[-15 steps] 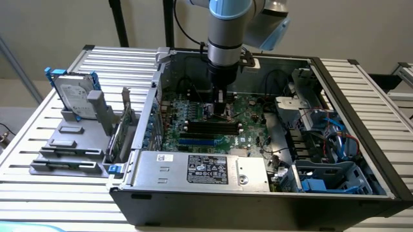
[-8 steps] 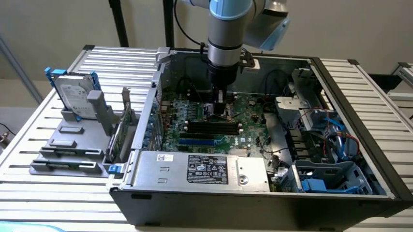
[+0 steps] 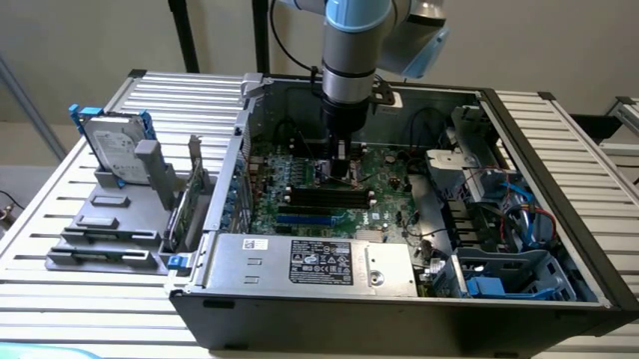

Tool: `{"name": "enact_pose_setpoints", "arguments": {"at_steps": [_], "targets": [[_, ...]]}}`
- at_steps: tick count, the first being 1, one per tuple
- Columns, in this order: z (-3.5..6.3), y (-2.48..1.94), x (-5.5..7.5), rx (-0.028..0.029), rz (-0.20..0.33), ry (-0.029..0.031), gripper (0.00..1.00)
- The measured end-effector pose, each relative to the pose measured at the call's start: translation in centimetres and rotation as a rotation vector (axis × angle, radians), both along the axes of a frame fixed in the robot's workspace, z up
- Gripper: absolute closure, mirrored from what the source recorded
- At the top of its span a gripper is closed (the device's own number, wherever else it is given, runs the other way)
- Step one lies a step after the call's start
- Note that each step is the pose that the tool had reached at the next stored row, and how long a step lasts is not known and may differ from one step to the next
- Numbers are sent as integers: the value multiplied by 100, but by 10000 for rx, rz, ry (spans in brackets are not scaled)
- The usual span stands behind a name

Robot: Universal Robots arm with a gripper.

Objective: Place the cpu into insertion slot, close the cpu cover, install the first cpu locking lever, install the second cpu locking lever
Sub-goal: 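Place the cpu into insertion slot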

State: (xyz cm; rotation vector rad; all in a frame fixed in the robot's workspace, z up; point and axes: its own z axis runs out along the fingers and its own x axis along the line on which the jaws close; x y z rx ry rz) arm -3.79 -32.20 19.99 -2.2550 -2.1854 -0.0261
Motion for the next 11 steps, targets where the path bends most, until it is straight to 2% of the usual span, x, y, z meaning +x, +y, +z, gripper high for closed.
{"name": "enact_pose_setpoints", "arguments": {"at_steps": [11], "targets": [[-14, 3, 4, -17, -27, 43, 45]]}}
